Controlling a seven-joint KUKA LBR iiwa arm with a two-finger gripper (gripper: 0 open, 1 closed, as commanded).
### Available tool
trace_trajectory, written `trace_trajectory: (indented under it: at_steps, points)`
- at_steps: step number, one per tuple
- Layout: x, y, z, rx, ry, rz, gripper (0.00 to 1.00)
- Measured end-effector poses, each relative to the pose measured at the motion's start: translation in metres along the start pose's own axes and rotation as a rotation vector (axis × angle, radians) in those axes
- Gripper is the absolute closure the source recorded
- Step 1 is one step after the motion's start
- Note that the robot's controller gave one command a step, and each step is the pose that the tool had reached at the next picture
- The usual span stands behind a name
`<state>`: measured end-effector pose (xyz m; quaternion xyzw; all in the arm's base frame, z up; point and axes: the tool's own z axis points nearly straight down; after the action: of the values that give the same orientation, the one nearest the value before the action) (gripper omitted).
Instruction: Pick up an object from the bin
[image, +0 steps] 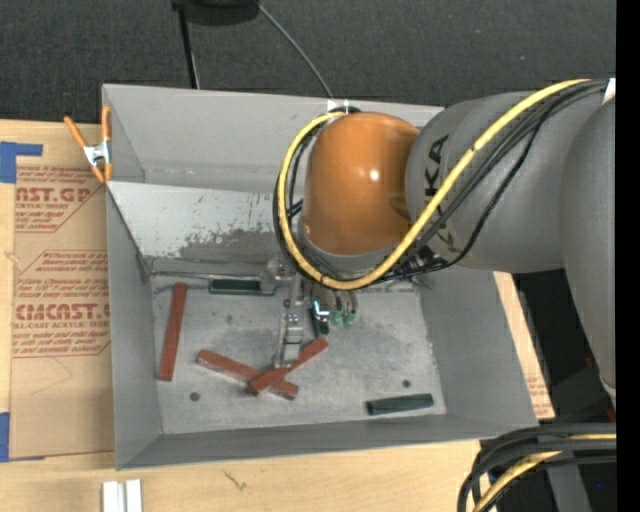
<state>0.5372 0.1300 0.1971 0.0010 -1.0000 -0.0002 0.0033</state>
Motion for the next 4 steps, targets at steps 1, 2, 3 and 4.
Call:
trace_trajectory:
  at_steps: [1, 2, 3, 4]
  points:
    - [-0.002, -0.001, -0.005, -0.001, -0.008, 0.001, 0.00]
    - [0.016, 0.001, 0.041, 0.000, -0.013, -0.064, 0.00]
    - [0.004, -0.031, 0.127, 0.001, -0.004, -0.252, 1.00]
    - [0.004, -0.031, 0.127, 0.000, -0.004, -0.252, 1.00]
